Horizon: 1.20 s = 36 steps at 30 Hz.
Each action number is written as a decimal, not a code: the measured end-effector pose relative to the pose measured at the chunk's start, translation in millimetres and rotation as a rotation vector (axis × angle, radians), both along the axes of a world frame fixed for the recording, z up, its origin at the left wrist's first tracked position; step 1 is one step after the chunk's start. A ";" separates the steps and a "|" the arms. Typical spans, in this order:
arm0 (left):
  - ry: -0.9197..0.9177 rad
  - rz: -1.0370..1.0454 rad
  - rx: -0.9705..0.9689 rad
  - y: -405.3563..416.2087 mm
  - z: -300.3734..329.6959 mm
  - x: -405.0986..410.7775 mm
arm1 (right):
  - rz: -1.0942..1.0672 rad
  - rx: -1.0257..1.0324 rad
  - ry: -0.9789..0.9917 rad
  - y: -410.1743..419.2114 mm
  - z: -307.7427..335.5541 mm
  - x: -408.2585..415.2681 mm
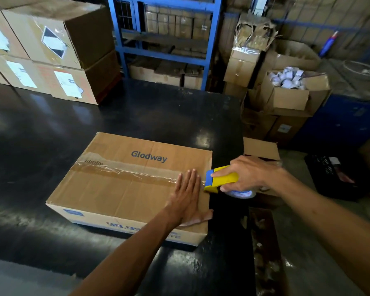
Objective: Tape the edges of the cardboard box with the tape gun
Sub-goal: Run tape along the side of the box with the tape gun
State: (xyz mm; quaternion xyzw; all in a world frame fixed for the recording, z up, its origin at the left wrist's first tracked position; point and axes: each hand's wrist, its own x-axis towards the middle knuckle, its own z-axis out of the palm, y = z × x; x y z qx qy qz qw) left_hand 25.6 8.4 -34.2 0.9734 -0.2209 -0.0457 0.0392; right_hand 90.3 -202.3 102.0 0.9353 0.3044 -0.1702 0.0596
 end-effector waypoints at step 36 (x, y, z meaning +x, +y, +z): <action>0.194 0.399 -0.124 -17.2 15.0 10.8 | -0.735 0.689 -0.141 -9.7 -31.1 -45.3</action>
